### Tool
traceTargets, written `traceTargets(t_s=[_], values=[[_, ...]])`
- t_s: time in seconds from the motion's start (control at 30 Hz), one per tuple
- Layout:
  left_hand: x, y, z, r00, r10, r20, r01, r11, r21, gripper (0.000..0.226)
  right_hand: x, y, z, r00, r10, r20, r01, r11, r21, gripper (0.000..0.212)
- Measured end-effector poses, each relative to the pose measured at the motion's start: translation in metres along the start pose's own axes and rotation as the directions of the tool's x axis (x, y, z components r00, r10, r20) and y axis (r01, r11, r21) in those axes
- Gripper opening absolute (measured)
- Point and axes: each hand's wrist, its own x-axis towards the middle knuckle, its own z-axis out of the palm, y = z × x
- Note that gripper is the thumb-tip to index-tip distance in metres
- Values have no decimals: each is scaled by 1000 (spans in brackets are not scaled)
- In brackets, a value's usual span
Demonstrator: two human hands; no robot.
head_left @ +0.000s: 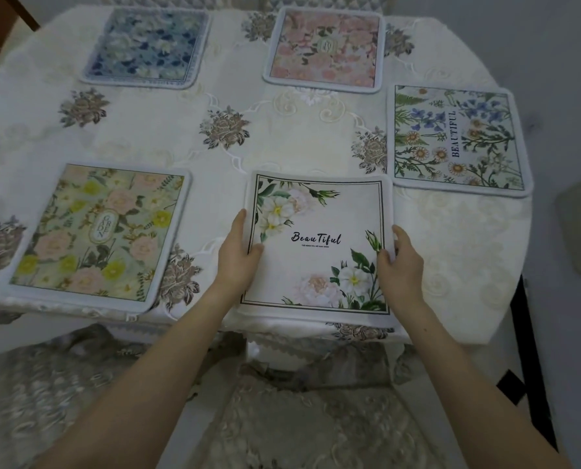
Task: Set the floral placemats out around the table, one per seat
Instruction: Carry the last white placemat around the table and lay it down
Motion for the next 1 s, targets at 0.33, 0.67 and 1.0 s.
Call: traceTargets(t_s=[0.33, 0.67, 1.0], values=[[3, -4, 1, 983, 181, -17, -143, 828, 541, 64, 2, 4, 0, 968, -251, 7, 225, 853, -471, 39], [-11, -12, 37, 914, 311, 260, -404, 654, 639, 63, -9, 7, 33, 879, -319, 355, 473, 683, -557, 53], [-20, -20, 41, 908, 349, 231, -410, 627, 663, 60, -14, 13, 34, 881, -332, 337, 472, 668, -576, 53]])
